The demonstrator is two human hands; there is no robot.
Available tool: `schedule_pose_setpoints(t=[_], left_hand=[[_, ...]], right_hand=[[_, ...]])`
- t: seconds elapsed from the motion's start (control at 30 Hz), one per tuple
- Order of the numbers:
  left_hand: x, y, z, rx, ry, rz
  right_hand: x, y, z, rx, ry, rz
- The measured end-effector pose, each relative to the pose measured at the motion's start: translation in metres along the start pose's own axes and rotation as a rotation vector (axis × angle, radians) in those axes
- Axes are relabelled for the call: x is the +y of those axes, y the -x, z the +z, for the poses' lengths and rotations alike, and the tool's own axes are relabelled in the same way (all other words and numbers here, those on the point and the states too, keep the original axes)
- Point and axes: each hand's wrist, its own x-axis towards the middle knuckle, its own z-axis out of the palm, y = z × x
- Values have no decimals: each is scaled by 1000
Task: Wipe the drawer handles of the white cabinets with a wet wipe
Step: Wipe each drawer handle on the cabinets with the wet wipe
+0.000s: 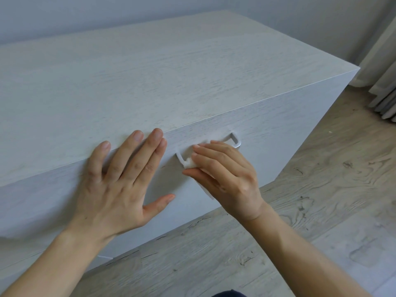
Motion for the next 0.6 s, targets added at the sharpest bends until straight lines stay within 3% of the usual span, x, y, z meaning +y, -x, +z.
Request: schedule_pose_setpoints(t=[0.6], left_hand=[[0, 1, -2, -14, 27, 5]], right_hand=[[-6, -2, 9, -70, -42, -78]])
